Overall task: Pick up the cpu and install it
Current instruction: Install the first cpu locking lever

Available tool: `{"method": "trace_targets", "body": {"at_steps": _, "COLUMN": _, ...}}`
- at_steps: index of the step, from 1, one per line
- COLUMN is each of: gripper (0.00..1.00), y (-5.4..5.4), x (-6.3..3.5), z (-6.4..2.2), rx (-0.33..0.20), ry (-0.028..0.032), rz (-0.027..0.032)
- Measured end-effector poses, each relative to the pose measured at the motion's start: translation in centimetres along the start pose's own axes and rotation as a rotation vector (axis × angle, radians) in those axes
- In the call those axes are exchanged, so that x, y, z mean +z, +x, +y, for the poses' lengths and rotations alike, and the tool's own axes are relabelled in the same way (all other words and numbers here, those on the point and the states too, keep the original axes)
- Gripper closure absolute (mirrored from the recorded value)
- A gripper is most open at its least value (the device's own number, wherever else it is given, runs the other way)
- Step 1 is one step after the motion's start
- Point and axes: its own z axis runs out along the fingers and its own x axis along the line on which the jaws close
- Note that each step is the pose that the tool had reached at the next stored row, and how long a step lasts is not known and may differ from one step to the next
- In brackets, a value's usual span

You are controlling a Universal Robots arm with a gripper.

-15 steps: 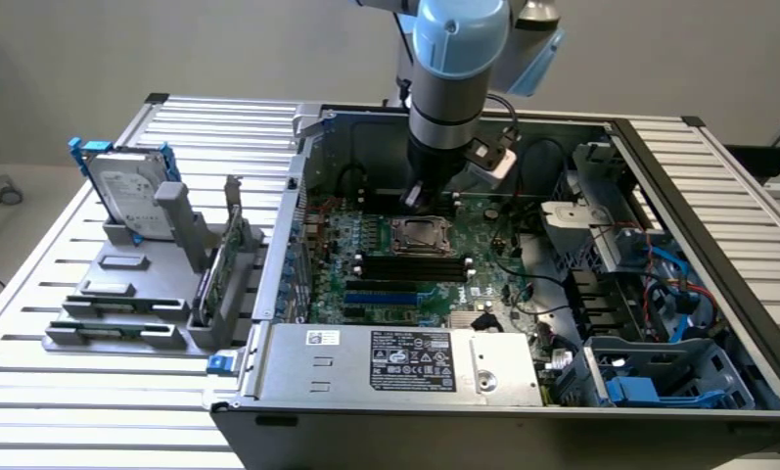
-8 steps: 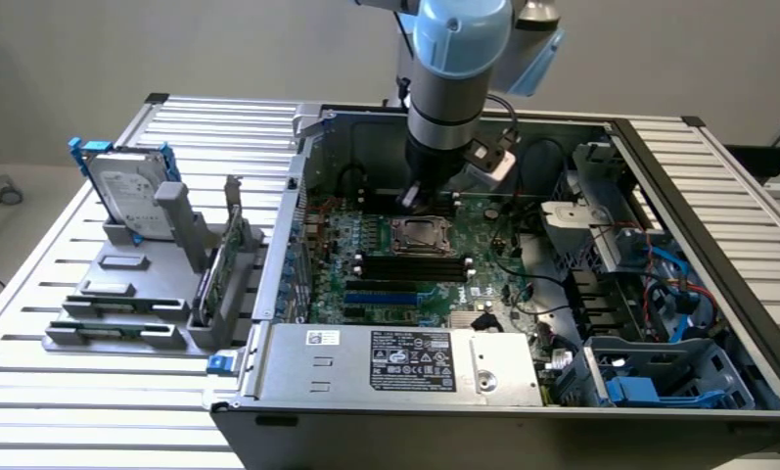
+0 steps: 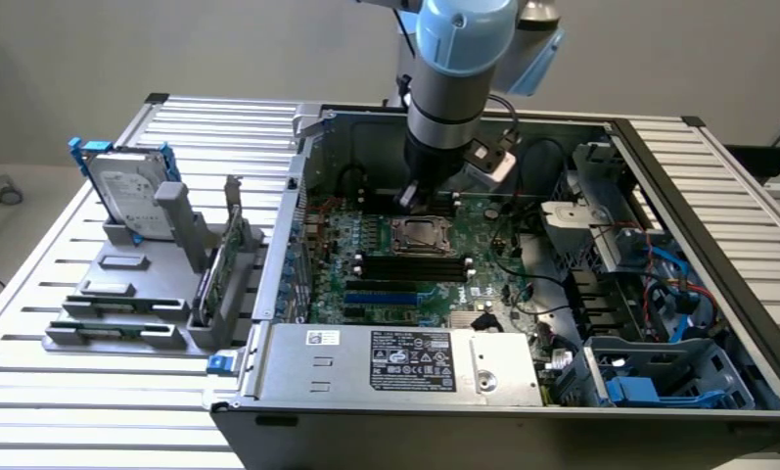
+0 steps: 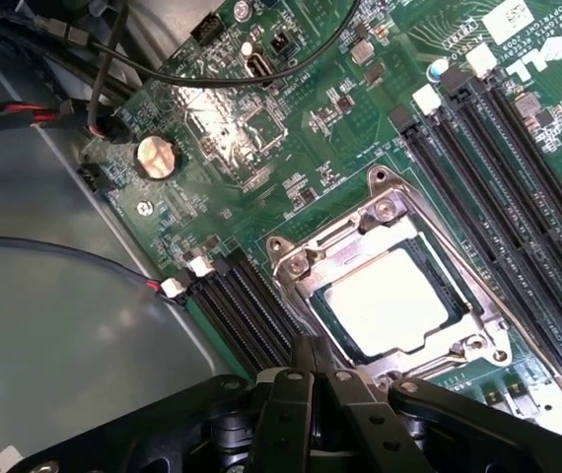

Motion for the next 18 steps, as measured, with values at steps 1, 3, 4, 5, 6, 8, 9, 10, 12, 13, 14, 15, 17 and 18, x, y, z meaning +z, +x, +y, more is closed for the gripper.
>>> {"method": "trace_targets", "body": {"at_steps": 1, "gripper": 0.89, "y": 0.0, "x": -0.14, "z": 0.00, "rx": 0.001, "ry": -0.0003, "rz": 0.0000}}
{"method": "trace_targets", "body": {"at_steps": 3, "gripper": 0.89, "y": -0.1, "x": -0.46, "z": 0.04, "rx": 0.002, "ry": -0.0007, "rz": 0.0002}}
{"method": "trace_targets", "body": {"at_steps": 4, "gripper": 0.89, "y": -0.2, "x": -0.70, "z": 0.11, "rx": 0.002, "ry": -0.0008, "rz": 0.0002}}
{"method": "trace_targets", "body": {"at_steps": 5, "gripper": 0.89, "y": -0.4, "x": -0.99, "z": 0.20, "rx": 0.002, "ry": -0.0008, "rz": 0.0001}}
{"method": "trace_targets", "body": {"at_steps": 6, "gripper": 0.89, "y": -0.6, "x": -1.26, "z": 0.30, "rx": 0.002, "ry": -0.0010, "rz": -0.0001}}
{"method": "trace_targets", "body": {"at_steps": 8, "gripper": 0.89, "y": -0.8, "x": -1.81, "z": 0.49, "rx": 0.002, "ry": -0.0009, "rz": 0.0001}}
{"method": "trace_targets", "body": {"at_steps": 9, "gripper": 0.89, "y": -1.0, "x": -2.14, "z": 0.59, "rx": 0.002, "ry": -0.0010, "rz": 0.0000}}
{"method": "trace_targets", "body": {"at_steps": 10, "gripper": 0.89, "y": -1.2, "x": -2.44, "z": 0.69, "rx": 0.002, "ry": -0.0010, "rz": 0.0000}}
{"method": "trace_targets", "body": {"at_steps": 12, "gripper": 0.89, "y": -1.7, "x": -3.00, "z": 0.94, "rx": 0.002, "ry": -0.0010, "rz": 0.0000}}
{"method": "trace_targets", "body": {"at_steps": 13, "gripper": 0.89, "y": -2.0, "x": -3.20, "z": 1.07, "rx": 0.002, "ry": -0.0009, "rz": 0.0001}}
{"method": "trace_targets", "body": {"at_steps": 14, "gripper": 0.89, "y": -2.4, "x": -3.37, "z": 1.17, "rx": 0.002, "ry": -0.0010, "rz": 0.0000}}
{"method": "trace_targets", "body": {"at_steps": 15, "gripper": 0.89, "y": -2.7, "x": -3.52, "z": 1.27, "rx": 0.003, "ry": -0.0010, "rz": 0.0000}}
{"method": "trace_targets", "body": {"at_steps": 17, "gripper": 0.89, "y": -3.3, "x": -3.80, "z": 1.39, "rx": 0.003, "ry": -0.0011, "rz": 0.0001}}
{"method": "trace_targets", "body": {"at_steps": 18, "gripper": 0.89, "y": -3.6, "x": -3.94, "z": 1.42, "rx": 0.003, "ry": -0.0010, "rz": 0.0001}}
